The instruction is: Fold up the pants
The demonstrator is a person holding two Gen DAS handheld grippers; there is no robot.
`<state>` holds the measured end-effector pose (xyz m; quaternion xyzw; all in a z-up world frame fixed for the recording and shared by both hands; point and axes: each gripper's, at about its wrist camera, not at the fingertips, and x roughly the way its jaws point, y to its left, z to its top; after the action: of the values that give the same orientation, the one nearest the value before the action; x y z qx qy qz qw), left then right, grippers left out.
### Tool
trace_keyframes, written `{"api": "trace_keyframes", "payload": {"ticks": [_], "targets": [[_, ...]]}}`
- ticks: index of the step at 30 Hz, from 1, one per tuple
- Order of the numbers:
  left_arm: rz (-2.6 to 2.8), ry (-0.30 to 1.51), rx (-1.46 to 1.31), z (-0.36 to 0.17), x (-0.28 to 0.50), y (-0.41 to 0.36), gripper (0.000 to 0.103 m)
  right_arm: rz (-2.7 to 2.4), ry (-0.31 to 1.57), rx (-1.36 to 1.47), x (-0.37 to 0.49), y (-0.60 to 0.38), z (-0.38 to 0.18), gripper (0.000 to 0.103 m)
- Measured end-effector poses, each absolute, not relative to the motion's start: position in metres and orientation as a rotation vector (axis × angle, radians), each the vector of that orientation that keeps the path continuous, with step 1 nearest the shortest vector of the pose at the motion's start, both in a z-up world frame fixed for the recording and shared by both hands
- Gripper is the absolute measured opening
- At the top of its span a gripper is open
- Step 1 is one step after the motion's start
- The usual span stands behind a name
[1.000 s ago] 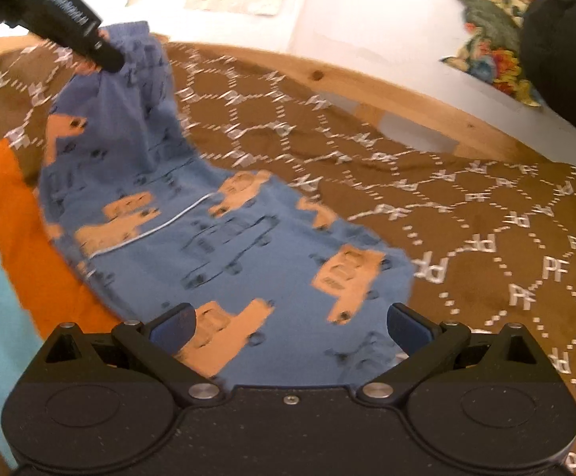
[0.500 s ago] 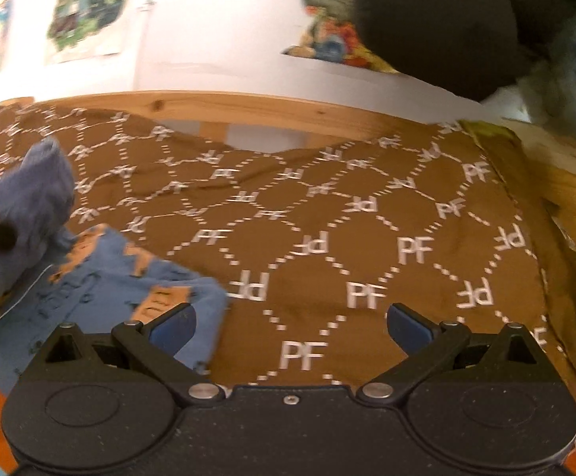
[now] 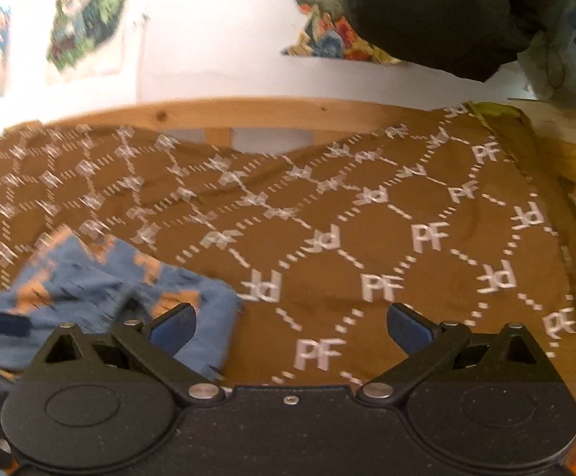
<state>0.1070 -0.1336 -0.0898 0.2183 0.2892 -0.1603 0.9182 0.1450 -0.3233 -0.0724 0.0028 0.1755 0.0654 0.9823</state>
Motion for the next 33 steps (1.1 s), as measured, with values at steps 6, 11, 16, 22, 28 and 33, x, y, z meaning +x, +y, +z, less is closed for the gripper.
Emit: {"api": "trace_keyframes", "payload": {"ticks": [6,11,16,22,28,33], "targets": [[-0.363,0.623,0.522,-0.097,0.112,-0.136,0.057,0.404,0.386,0.07,0.166,-0.304,-0.073,0.086],[-0.371,0.65,0.477,-0.096,0.119,-0.129,0.031,0.516,0.442,0.06,0.187,-0.287,-0.08,0.061],[-0.377,0.653,0.44,-0.09,0.121,-0.121,0.01,0.53,0.507,0.122,0.207,-0.276,-0.089,0.023],[-0.378,0.587,0.435,-0.071,0.104,-0.12,0.008,0.537,0.467,0.208,0.195,-0.291,-0.075,0.014],[-0.432,0.557,0.351,-0.05,0.097,-0.125,0.008,0.474,0.47,0.188,0.179,-0.306,-0.051,0.014],[-0.513,0.582,0.371,-0.064,0.1,-0.141,0.008,0.391,0.558,0.159,0.169,-0.323,-0.054,0.014]]}}
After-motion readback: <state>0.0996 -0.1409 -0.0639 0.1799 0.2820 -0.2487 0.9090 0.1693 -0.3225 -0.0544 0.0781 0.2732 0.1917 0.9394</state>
